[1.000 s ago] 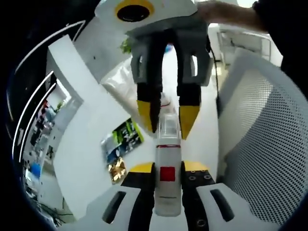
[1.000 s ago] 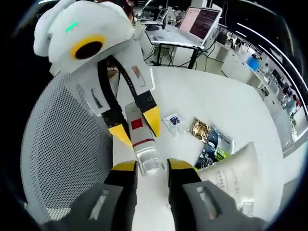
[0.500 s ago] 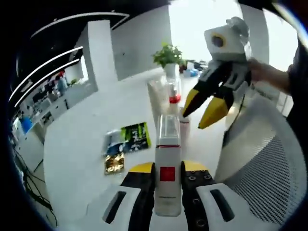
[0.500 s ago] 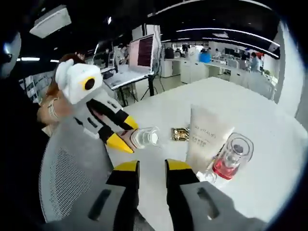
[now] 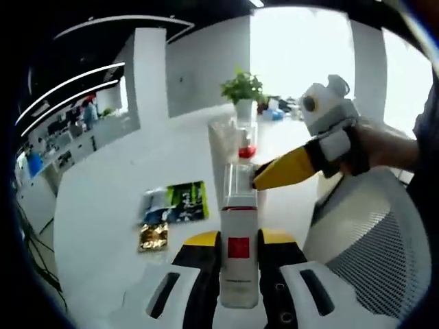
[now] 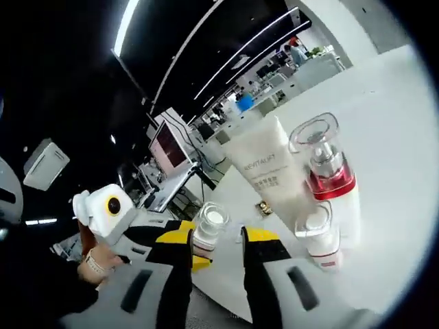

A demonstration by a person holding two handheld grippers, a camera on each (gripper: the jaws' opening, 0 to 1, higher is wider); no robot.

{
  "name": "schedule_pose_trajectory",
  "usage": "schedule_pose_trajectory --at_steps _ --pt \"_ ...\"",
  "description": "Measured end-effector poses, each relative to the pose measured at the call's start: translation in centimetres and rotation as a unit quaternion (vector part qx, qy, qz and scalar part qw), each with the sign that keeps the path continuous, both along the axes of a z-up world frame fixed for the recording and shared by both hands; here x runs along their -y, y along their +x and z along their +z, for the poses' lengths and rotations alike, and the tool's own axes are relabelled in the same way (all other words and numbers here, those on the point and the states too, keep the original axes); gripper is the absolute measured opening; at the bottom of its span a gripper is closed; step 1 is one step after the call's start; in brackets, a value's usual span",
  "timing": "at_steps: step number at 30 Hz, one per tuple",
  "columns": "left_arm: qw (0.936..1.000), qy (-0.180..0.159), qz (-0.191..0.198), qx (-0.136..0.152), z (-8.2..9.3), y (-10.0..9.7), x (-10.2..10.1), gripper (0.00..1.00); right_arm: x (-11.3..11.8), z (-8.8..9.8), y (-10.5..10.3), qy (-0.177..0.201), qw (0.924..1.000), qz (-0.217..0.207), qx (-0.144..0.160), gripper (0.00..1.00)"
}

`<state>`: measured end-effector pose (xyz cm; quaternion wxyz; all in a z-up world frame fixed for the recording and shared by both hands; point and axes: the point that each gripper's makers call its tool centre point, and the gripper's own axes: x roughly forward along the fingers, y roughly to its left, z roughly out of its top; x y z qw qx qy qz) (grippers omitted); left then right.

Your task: Arrange the skincare products in the storage area until every visible bottle or jar stands upright without overlapping.

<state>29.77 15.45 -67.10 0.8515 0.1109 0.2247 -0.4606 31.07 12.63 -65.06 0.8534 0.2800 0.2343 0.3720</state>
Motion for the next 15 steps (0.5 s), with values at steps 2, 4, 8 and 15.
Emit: schedule_pose_trajectory --at_steps 2,4,8,15 --pt "1.0 -0.002 0.005 0.0 0.03 0.05 0.01 0.16 -0.25 0.0 0.11 0.008 1.0 -0.003 -0.005 0.28" --pt "1.0 0.003 0.006 0.005 -0.04 -0.04 0.13 0.16 -0.56 0.07 0.27 0.027 0.9995 -0.007 -0.015 0.28" --pt "0.9997 0.014 0.006 0.017 0.11 -0.19 0.29 0.16 -0.94 0.28 0.5 0.05 0.9983 -0.014 -0.025 0.24" --pt "0.9996 0.019 0.0 0.021 0.08 -0.21 0.39 0.17 -1.0 0.69 0.38 0.065 0.9974 -0.015 -0.028 0.2"
